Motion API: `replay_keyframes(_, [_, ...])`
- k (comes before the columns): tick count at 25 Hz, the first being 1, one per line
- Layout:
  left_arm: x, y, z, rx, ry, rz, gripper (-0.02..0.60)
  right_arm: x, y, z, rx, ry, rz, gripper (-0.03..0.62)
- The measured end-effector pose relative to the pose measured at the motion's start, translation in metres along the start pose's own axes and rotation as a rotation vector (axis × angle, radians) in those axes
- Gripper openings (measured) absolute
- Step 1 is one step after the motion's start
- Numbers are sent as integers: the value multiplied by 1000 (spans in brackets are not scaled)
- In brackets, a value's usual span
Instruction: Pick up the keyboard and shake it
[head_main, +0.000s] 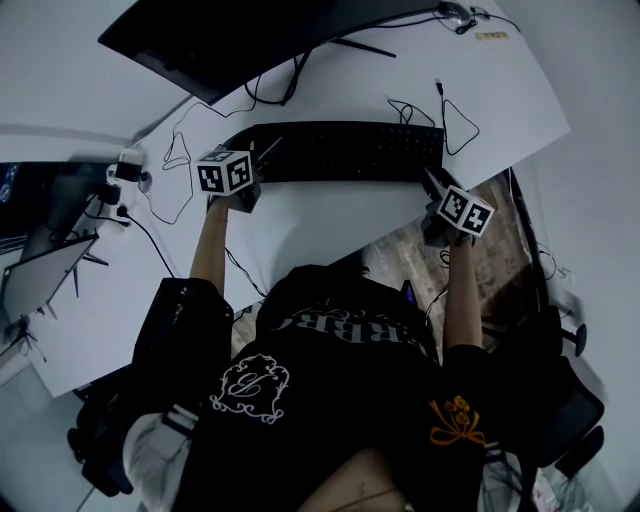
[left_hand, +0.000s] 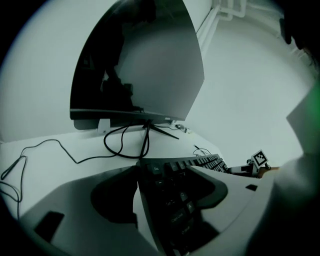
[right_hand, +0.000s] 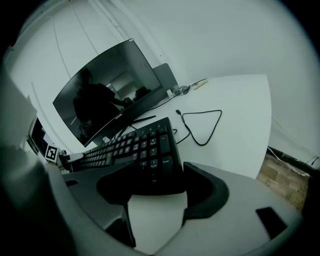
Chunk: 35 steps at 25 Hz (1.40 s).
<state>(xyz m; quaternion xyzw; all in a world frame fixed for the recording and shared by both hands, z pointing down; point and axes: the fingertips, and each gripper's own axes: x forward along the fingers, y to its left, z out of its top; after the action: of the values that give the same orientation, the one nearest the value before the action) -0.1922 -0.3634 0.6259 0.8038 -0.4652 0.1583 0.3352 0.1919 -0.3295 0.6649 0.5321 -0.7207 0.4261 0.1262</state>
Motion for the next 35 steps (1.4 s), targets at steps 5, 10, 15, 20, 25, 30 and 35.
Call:
replay_keyframes(5, [-14, -15, 39, 54, -114, -17, 298, -12, 10, 18, -12, -71, 43, 284])
replay_keyframes(10, [-34, -36, 83, 168, -216, -29, 288, -25, 22, 35, -20, -138, 83, 284])
replay_keyframes(15, [-59, -66, 120, 322, -296, -44, 288, -39, 29, 45, -1, -201, 122, 284])
replay_keyframes(20, [-79, -93, 144, 432, -366, -57, 287, -50, 34, 50, 4, -234, 159, 283])
replay_keyframes(25, [-99, -116, 158, 507, -435, -73, 282, -62, 38, 61, -17, -292, 172, 281])
replay_keyframes(30, [-118, -128, 164, 553, -502, -91, 276, -75, 45, 74, -64, -356, 181, 281])
replay_keyframes(35, [-128, -130, 157, 609, -493, -75, 268, -86, 51, 83, -177, -386, 154, 279])
